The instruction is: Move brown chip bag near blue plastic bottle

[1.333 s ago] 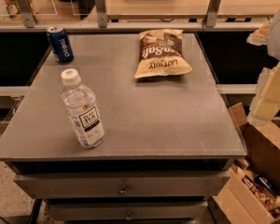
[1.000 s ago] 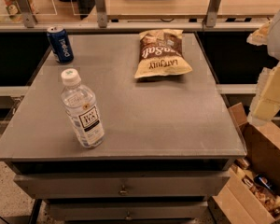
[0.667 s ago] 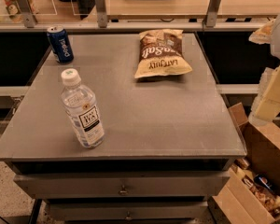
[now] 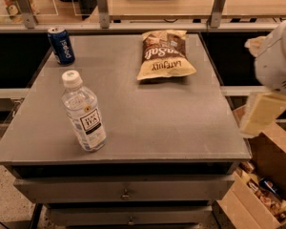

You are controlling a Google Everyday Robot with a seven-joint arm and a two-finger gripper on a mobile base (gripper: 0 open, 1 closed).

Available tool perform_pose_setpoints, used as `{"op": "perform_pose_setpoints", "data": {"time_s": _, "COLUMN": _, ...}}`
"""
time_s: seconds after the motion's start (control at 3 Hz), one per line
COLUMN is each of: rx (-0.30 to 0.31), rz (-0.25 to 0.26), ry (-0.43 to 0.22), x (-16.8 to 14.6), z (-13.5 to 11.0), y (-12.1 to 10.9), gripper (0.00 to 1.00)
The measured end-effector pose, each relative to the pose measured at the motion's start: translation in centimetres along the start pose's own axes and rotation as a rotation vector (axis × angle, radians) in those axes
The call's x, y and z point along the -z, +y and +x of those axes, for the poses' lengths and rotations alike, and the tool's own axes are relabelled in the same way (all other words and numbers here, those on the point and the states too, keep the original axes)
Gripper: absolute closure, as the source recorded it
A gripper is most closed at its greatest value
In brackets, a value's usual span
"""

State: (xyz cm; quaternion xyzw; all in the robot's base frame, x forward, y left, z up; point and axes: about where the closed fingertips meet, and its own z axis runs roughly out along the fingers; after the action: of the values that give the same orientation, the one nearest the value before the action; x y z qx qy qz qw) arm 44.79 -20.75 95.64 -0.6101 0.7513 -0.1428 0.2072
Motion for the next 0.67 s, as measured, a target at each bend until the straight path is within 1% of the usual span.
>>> {"op": "perform_pose_setpoints", "data": {"time_s": 0.33, "rx": 0.015, "rz": 0.048, "ry": -0.014, "x": -1.48, "z": -0.42, "y": -0.74, "gripper": 0.00}}
{"op": "perform_pose_setpoints", "data": {"time_s": 0.67, "rx": 0.014, "rz": 0.054, "ry": -0.019, "x": -1.22, "z": -0.57, "y": -0.97, "gripper": 0.00}}
